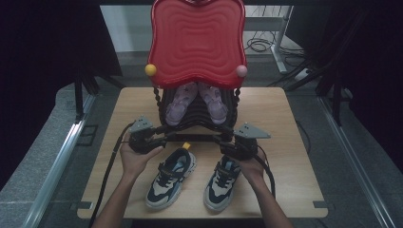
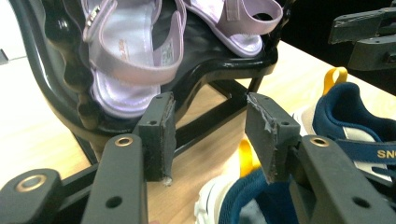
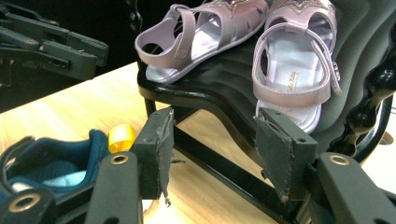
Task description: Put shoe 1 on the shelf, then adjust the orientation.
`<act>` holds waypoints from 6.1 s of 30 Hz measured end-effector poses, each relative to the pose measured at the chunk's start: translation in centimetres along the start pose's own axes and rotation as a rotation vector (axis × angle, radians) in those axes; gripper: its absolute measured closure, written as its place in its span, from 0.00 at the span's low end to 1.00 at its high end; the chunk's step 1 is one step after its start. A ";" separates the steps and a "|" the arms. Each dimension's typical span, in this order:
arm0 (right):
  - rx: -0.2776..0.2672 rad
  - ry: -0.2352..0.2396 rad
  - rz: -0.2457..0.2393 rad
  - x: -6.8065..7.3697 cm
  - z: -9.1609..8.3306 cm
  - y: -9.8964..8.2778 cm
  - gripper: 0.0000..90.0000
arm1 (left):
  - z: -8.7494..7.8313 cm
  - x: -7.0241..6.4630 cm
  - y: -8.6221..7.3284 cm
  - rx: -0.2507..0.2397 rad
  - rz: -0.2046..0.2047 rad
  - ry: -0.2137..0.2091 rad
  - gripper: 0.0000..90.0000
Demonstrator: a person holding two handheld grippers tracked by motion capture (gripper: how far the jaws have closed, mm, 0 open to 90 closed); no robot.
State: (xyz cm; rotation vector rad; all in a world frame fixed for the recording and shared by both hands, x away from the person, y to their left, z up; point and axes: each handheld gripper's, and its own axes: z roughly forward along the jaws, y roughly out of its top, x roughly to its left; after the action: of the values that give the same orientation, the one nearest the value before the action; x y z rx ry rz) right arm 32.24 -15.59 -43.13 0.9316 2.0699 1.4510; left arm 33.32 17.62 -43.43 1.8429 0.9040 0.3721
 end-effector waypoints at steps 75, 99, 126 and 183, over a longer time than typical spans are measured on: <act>0.061 0.031 0.107 -2.5 -3.6 -2.5 0.53 | -1.5 -8.8 -9.9 0.319 0.037 -0.175 1.00; 0.069 0.016 0.113 -2.9 -3.5 -2.8 0.53 | -1.1 -8.6 -11.2 0.393 0.037 -0.149 1.00; 0.053 -0.007 0.132 -3.6 -4.0 -2.8 0.52 | -2.5 -5.0 -11.4 0.418 -0.048 -0.141 1.00; 0.066 0.003 0.130 -3.5 -3.4 -3.1 0.52 | -5.3 2.2 -11.1 0.411 -0.178 0.037 1.00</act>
State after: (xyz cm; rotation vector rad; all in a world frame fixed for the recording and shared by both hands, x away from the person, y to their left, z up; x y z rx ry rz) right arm 31.42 -21.09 -44.94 1.1093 2.1056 1.4561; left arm 26.92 24.99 -51.23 2.1081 1.2301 0.1132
